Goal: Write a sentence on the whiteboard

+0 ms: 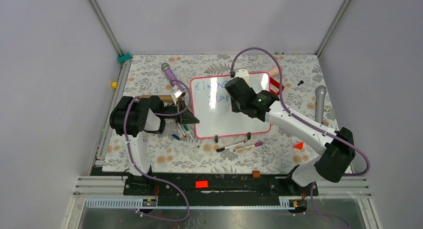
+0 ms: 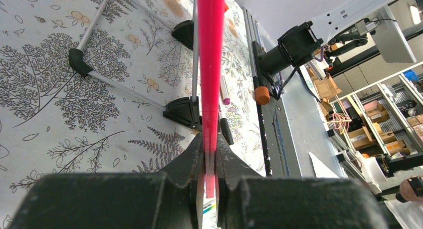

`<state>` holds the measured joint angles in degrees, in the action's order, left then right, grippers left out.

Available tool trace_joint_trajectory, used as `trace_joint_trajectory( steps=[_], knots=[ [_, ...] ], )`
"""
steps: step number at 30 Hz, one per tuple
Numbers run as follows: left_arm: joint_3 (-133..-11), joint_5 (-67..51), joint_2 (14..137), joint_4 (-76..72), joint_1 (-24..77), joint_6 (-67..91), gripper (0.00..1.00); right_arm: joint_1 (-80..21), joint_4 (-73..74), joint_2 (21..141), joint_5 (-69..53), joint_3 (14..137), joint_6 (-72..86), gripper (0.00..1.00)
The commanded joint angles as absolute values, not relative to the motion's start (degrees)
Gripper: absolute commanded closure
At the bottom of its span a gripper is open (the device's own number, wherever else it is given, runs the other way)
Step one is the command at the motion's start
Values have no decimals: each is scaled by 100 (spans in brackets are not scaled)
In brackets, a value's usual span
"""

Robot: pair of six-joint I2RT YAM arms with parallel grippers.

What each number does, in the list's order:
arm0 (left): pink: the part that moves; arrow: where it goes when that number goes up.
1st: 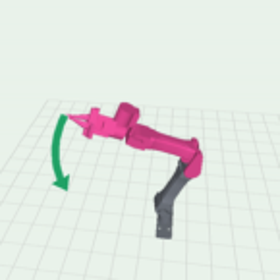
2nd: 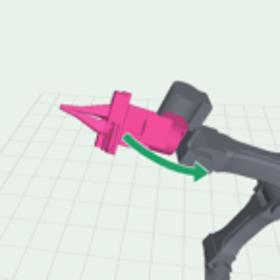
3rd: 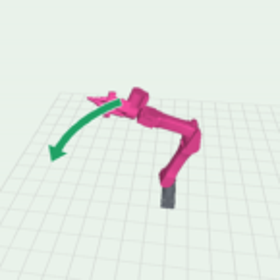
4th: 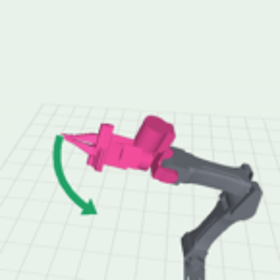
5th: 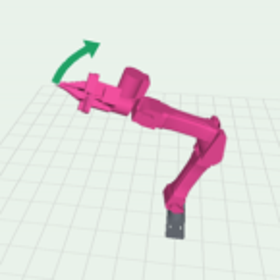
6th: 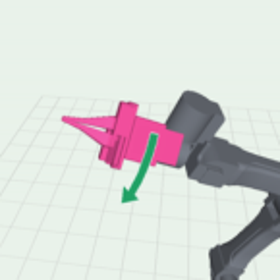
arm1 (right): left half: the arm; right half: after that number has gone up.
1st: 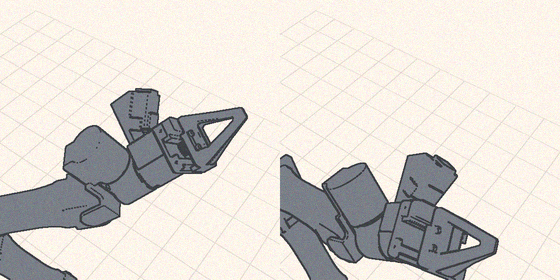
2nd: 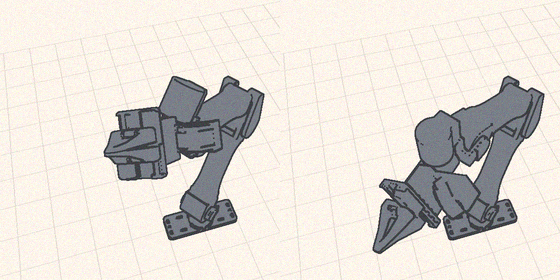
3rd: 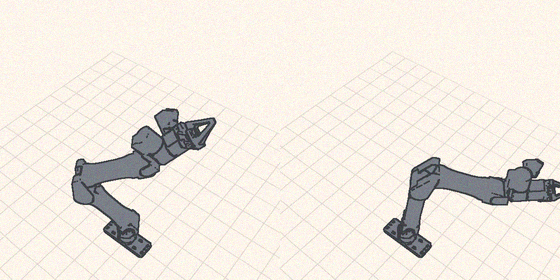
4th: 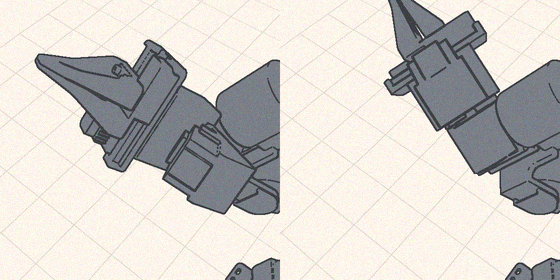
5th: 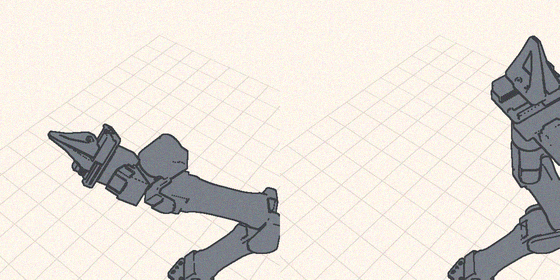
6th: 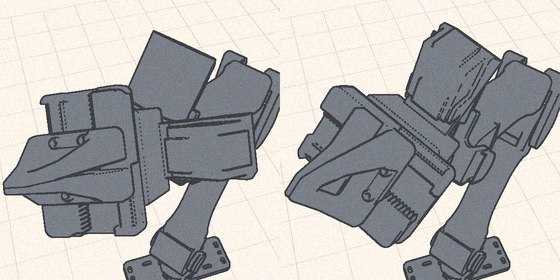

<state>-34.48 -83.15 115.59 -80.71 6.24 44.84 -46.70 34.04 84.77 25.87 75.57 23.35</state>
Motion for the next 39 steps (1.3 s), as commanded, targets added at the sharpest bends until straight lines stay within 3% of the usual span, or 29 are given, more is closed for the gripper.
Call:
trace_joint_trajectory(
  steps=[1,16,39],
  knots=[
    [-3485,-8333,11569,-8455,633,4386,100,-4623,3600,8391,2862,7567,2459,100],
    [-3478,-8335,11566,-8447,633,4377,100,-4614,3621,8398,3190,8141,2278,100],
    [-3452,-8360,11532,-8455,646,4360,100,-4478,3626,8375,3286,8029,2369,100]
  ],
)
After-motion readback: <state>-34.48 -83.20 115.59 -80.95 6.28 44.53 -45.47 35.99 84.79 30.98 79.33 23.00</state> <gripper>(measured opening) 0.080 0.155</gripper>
